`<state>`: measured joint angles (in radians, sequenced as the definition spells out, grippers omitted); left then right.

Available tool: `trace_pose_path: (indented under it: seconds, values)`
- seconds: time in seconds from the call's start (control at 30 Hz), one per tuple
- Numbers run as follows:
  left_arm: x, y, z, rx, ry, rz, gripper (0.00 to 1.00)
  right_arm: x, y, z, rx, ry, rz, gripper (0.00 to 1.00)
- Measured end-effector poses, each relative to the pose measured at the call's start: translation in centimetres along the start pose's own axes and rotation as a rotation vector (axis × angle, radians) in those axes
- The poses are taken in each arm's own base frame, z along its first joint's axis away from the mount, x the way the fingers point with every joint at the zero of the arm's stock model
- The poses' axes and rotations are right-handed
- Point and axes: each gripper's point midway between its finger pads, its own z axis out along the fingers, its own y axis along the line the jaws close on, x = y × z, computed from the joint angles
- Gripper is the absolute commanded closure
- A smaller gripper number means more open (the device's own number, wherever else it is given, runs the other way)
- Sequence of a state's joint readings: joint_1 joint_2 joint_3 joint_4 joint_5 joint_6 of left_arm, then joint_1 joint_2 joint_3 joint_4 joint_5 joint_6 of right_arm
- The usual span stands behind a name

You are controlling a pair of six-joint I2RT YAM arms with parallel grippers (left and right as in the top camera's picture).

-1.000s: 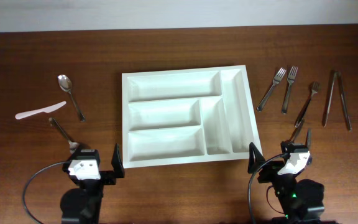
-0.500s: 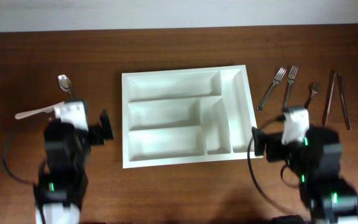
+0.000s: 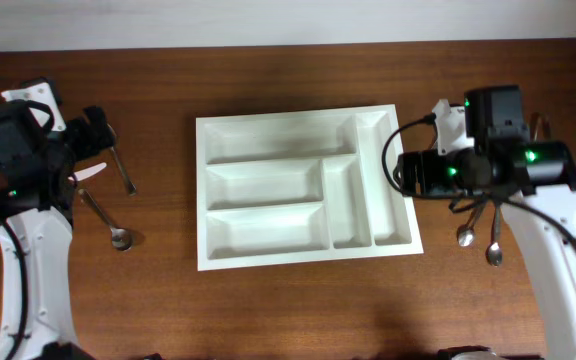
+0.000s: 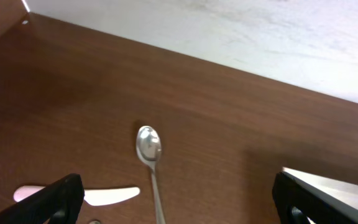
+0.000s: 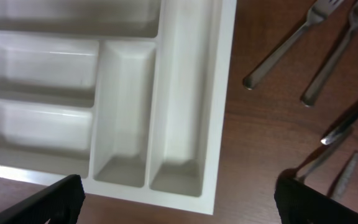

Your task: Pack container

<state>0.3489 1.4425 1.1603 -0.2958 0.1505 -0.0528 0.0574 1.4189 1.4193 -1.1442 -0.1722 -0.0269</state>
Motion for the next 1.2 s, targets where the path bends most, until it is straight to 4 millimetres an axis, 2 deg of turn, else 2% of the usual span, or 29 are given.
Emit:
trace_pose_path:
  seconds: [0.1, 0.2, 0.4, 0.53, 0.7, 0.87, 0.97, 1.13, 1.2]
  values:
    - [0.5, 1.0, 0.8, -0.023, 0.016, -0.010, 0.01, -0.9, -1.2, 0.5, 0.023, 0.007, 0.078, 0.01]
    - [0.9, 1.9, 1.3, -0.066, 0.027, -0.013, 0.01, -1.7, -4.2, 0.3, 0.071, -0.012, 0.203, 0.01]
    - [2.0, 2.9, 2.5, -0.113, 0.063, -0.017, 0.01, -3.3, -13.7, -1.0, 0.198, -0.141, 0.449, 0.01]
    - [2.4, 3.2, 2.9, -0.123, 0.075, -0.018, 0.01, -3.1, -19.7, 0.1, 0.261, -0.163, 0.545, 0.01]
    - [2.5, 3.2, 2.9, -0.125, 0.076, -0.018, 0.01, -2.0, -24.0, 4.8, 0.308, -0.083, 0.548, 0.01]
    - [2.5, 3.2, 2.9, -0.125, 0.075, -0.018, 0.01, -0.1, -27.5, 9.5, 0.350, 0.001, 0.537, 0.01]
    - [2.5, 3.2, 2.9, -0.125, 0.075, -0.018, 0.01, 0.5, -29.4, 10.3, 0.372, 0.000, 0.540, 0.01]
    - [2.5, 3.2, 2.9, -0.125, 0.076, -0.018, 0.01, 1.5, -32.1, 10.1, 0.400, -0.016, 0.561, 0.01]
    - [2.5, 3.2, 2.9, -0.125, 0.075, -0.018, 0.01, 1.5, -32.8, 10.0, 0.401, -0.034, 0.569, 0.08]
